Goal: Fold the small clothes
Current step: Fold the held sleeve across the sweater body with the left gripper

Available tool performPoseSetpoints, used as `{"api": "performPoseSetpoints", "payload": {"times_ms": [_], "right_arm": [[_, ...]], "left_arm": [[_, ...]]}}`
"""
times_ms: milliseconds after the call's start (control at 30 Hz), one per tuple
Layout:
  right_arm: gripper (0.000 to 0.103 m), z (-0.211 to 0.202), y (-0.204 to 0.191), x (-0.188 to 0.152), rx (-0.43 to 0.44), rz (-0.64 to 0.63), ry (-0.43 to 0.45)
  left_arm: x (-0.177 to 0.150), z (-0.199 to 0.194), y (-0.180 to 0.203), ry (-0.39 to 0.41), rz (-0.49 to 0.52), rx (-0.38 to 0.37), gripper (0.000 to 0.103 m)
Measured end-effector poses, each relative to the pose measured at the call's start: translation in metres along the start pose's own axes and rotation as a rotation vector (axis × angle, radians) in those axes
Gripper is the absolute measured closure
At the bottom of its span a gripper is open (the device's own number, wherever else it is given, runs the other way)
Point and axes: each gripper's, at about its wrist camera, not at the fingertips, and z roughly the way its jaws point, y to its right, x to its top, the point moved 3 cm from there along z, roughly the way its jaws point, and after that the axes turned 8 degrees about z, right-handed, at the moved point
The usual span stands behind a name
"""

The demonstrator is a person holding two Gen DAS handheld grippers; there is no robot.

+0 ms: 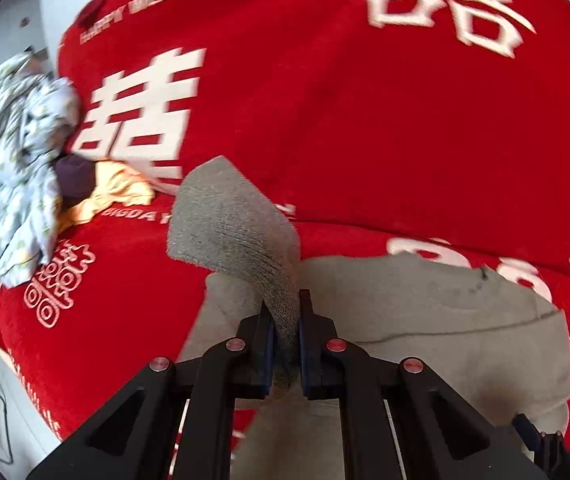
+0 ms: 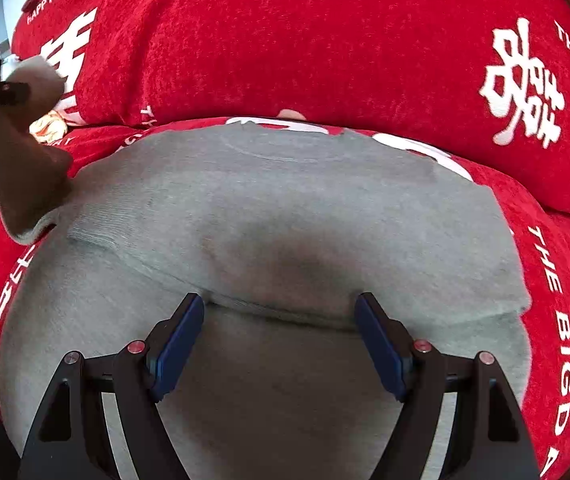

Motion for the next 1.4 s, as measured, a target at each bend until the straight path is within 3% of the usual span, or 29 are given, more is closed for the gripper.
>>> {"api": "performPoseSetpoints", "payload": {"times_ms": [733, 1400], "right_arm": [[0.022, -0.034, 0.086, -0.015, -0.014, 0.138, 0.031], [0.022, -0.065, 0.166, -0.025, -0.051, 0.284, 0.074]], "left_arm": [[-0.007, -0.024, 0.159, 0.003, 0.203, -0.079, 0.092], [-0.045, -0.035, 0.252, -0.023, 0.381, -0.112, 0.092]]}}
